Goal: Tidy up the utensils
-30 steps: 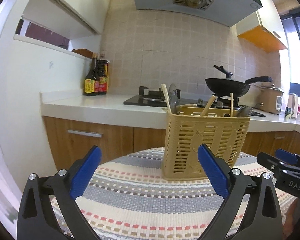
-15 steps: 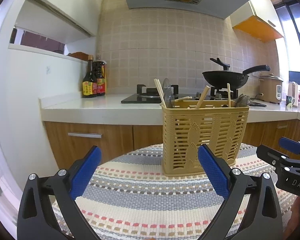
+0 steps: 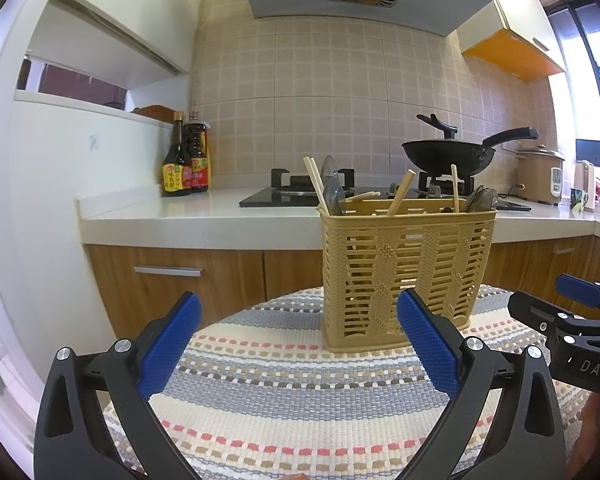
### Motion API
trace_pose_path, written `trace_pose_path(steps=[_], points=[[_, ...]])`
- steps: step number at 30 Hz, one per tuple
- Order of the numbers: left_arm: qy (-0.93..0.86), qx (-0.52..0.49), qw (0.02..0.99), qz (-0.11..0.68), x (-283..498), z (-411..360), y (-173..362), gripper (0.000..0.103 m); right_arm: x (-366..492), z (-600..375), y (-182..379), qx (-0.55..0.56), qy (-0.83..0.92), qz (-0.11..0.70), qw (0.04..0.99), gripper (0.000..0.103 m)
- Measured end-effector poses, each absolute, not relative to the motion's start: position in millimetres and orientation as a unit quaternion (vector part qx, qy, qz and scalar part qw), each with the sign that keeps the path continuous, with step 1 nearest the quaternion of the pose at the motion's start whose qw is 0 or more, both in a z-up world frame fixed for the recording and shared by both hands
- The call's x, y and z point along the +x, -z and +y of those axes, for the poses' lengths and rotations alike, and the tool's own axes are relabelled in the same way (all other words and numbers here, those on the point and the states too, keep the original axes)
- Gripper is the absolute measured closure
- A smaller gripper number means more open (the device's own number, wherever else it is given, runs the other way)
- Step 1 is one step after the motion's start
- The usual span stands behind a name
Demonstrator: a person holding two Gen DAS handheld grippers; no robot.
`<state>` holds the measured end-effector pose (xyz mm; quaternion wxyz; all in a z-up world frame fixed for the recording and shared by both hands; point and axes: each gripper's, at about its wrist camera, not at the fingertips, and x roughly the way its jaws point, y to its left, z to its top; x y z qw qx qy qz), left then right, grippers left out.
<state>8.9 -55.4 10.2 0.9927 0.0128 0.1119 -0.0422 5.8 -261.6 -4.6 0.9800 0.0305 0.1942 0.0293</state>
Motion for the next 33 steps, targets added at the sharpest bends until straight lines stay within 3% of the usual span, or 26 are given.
trace_pose_path(steps=[33], points=[[0.045, 0.013, 0.991, 0.126, 12.1, -56.6, -8.8, 0.008, 13.5, -260.8, 9.5, 0.030, -0.028, 0.214, 0.976, 0.011]])
